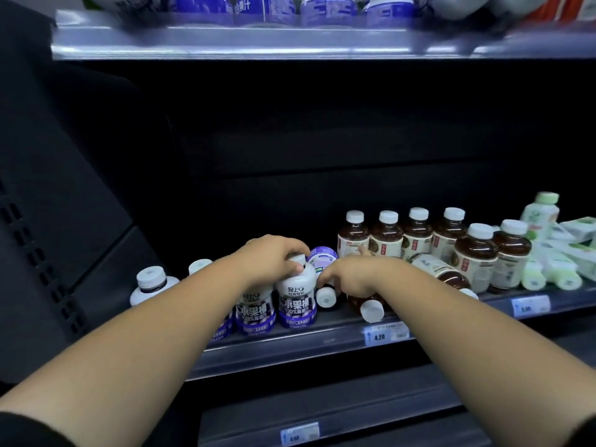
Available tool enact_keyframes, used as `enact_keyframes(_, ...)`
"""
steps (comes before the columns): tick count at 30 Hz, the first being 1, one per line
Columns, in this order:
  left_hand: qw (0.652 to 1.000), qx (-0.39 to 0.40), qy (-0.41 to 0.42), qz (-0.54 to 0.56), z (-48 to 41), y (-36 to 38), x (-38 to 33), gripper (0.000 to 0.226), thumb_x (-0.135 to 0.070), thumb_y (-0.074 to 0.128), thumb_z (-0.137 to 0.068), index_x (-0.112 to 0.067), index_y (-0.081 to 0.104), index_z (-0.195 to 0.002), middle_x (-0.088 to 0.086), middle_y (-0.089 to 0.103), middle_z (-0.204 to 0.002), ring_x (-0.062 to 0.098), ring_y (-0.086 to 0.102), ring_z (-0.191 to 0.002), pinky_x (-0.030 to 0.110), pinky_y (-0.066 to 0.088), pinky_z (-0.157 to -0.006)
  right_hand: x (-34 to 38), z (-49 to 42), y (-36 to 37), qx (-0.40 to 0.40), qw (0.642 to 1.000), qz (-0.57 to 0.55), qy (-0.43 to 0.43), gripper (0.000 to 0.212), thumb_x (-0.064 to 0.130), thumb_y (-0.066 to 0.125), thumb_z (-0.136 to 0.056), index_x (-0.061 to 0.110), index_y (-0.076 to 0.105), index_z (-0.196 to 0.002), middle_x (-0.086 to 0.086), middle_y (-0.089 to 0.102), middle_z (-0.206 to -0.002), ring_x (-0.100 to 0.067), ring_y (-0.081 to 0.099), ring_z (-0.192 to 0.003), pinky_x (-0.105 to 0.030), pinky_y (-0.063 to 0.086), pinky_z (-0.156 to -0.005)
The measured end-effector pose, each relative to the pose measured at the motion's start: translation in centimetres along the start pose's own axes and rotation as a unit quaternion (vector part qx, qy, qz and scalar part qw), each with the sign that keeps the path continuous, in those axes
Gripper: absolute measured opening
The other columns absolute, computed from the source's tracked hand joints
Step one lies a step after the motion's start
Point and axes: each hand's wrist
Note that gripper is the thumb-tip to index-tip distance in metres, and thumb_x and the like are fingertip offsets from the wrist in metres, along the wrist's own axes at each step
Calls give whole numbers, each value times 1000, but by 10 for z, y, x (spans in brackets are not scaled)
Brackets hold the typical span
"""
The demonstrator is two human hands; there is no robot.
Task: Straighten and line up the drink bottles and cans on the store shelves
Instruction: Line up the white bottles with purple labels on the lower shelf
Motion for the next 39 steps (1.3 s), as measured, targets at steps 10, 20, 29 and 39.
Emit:
enact_keyframes(10, 999, -3, -1, 45, -2, 0, 6, 44, -37, 74, -83, -44, 62, -125, -17, 65, -125, 3, 58, -111, 29, 45, -98, 4, -9, -4, 76, 997, -32, 5, 57, 9, 52, -87, 51, 57, -126, 5, 54, -135, -22, 55, -113, -44, 47, -100)
enact_keyframes(20, 999, -26, -11, 39, 5, 6, 2, 47, -42, 71, -86, -45, 57, -130, -14, 62, -130, 5, 56, -113, 28, 44, -95, -23, 3, -39, -39, 977, -204, -56, 24, 70, 66, -78, 48, 67, -87, 19, 62, -103, -5, 57, -99, -27, 42, -79)
enact_keyframes(29, 994, -60, -79, 35, 12, 11, -16, 44, -39, 70, -88, -43, 59, -130, -15, 63, -128, 6, 56, -114, 25, 43, -91, -26, 0, -60, 66, 982, -149, -95, 63, 86, 57, -68, 35, 69, -103, 16, 60, -106, -10, 55, -100, -36, 45, -91)
enact_keyframes(39, 986, -69, -121, 94, 17, 12, -17, 40, -40, 71, -86, -53, 60, -122, -20, 64, -121, 2, 58, -108, 29, 47, -97, -45, -17, -34, -101, 980, -146, -91, 49, 43, 68, -88, 36, 51, -133, 4, 53, -126, -18, 56, -107, -36, 48, -89)
Point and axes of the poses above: each hand's wrist, its own z-axis away from the middle knuckle, its own y-axis out of the palm, x = y × z
